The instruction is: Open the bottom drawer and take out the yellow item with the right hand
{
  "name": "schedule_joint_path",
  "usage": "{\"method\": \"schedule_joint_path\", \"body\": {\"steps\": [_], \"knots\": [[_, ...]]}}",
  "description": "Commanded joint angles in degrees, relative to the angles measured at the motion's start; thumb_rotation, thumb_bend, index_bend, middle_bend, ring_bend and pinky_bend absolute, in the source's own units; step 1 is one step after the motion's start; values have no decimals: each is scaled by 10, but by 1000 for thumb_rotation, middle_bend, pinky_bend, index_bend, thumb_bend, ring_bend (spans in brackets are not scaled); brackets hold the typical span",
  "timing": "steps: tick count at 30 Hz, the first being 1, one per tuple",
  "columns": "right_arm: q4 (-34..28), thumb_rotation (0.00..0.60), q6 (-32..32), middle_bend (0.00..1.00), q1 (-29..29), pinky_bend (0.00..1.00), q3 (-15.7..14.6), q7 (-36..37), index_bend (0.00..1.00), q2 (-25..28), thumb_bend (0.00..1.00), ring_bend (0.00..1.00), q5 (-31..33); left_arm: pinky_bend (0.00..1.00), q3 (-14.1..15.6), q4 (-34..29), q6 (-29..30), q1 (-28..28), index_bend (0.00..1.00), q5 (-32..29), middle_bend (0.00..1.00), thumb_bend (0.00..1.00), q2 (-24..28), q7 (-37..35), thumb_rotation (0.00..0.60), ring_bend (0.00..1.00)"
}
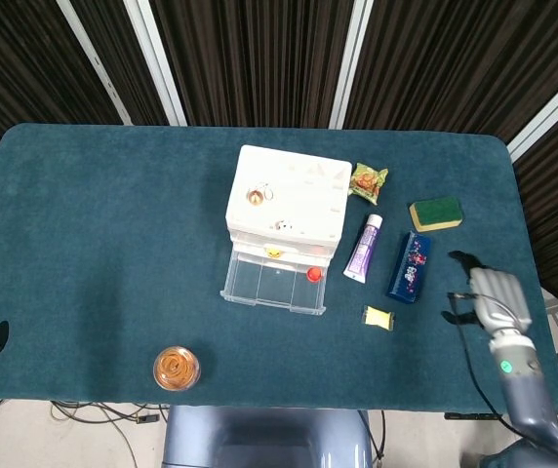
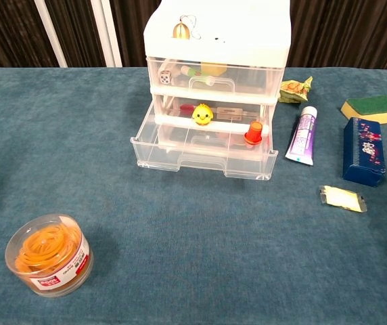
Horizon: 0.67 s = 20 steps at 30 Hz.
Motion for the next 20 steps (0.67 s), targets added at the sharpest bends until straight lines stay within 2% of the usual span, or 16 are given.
{"method": "schedule_joint_path", "body": {"steps": [1,4,8,14,20], "knots": [[67,600,125,112,-109,293,-60,3,114,-48,80,257,-126,0,1,0,1,0,93,1,3,402,-1,4,600,0],[114,600,170,97,-151,268,-77,2,107,-75,69,236,-179,0,3,0,3,0,93,6,3,403,-2,10,600,0],[151,600,207,63,-182,248,-81,-39,75,-98,60,198,-219,0,7,2,4,0,93,14,0,403,-1,16,600,0],[162,600,220,36,-198,241,-68,-73,48,-106,61,170,-251,0,9,-3,5,0,88,21,0,402,4,15,600,0],[168,600,200,29,-207,238,-62,-85,48,-105,60,171,-266,0,14,-5,2,0,87,28,0,400,7,15,600,0]]}}
